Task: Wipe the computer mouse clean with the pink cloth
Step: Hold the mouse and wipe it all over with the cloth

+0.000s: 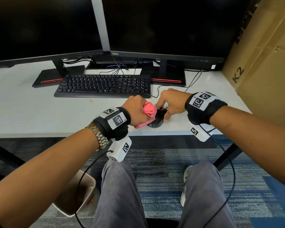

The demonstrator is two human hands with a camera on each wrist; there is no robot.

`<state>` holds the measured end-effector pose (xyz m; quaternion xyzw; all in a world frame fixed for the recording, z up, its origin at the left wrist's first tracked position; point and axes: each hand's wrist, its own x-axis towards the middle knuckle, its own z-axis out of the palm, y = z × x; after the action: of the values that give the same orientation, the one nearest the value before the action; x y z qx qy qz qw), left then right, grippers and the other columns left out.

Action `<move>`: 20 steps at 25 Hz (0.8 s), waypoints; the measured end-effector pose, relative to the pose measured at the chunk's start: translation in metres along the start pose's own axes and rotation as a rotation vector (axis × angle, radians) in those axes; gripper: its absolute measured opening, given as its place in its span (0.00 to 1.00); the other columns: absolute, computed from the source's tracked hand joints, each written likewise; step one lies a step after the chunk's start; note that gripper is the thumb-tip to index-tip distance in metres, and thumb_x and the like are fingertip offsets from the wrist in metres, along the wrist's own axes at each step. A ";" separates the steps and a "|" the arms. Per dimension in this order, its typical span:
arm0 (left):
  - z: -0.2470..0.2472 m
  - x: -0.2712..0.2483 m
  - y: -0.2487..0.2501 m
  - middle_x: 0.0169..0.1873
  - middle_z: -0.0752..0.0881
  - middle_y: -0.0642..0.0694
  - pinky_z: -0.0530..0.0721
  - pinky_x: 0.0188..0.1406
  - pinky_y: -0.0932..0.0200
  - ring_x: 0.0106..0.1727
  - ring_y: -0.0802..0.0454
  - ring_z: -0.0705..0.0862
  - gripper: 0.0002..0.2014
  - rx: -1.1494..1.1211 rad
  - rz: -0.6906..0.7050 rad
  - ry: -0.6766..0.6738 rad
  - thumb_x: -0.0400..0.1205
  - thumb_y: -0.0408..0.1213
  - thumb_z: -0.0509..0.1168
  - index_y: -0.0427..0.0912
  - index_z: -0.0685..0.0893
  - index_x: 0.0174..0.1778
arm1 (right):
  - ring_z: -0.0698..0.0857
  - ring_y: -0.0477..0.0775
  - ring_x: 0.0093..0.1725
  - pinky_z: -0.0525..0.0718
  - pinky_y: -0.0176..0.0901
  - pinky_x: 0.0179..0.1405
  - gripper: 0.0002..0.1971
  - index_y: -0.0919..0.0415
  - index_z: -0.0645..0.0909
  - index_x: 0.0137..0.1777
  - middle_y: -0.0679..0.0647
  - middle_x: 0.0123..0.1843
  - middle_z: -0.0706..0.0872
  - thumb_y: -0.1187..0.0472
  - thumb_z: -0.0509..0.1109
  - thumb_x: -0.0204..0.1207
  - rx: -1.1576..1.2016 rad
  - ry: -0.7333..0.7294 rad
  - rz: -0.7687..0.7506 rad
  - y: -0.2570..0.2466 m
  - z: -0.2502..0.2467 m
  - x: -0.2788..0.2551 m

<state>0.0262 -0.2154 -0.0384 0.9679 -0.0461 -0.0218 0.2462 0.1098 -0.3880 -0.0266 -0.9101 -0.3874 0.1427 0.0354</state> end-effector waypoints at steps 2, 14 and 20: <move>-0.001 -0.002 -0.001 0.25 0.84 0.43 0.73 0.23 0.69 0.27 0.49 0.78 0.10 0.009 0.004 -0.055 0.71 0.41 0.70 0.36 0.84 0.33 | 0.79 0.55 0.56 0.80 0.51 0.60 0.28 0.45 0.88 0.66 0.51 0.57 0.92 0.55 0.86 0.64 -0.009 -0.005 0.011 0.000 0.000 0.001; -0.019 0.011 -0.023 0.25 0.79 0.37 0.76 0.21 0.59 0.25 0.45 0.75 0.10 -0.379 -0.128 -0.127 0.73 0.28 0.67 0.39 0.78 0.27 | 0.84 0.57 0.63 0.82 0.56 0.67 0.32 0.49 0.87 0.69 0.53 0.61 0.91 0.57 0.87 0.62 0.029 -0.007 0.019 0.001 0.002 0.003; -0.007 0.020 -0.007 0.25 0.81 0.46 0.78 0.26 0.62 0.27 0.49 0.77 0.06 -0.138 -0.055 -0.091 0.71 0.37 0.71 0.37 0.85 0.34 | 0.81 0.55 0.56 0.79 0.47 0.55 0.25 0.48 0.91 0.61 0.50 0.50 0.91 0.54 0.87 0.62 0.031 0.000 0.009 0.003 0.002 0.002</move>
<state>0.0474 -0.2078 -0.0359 0.9475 -0.0292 -0.0756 0.3092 0.1129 -0.3890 -0.0295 -0.9111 -0.3812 0.1490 0.0489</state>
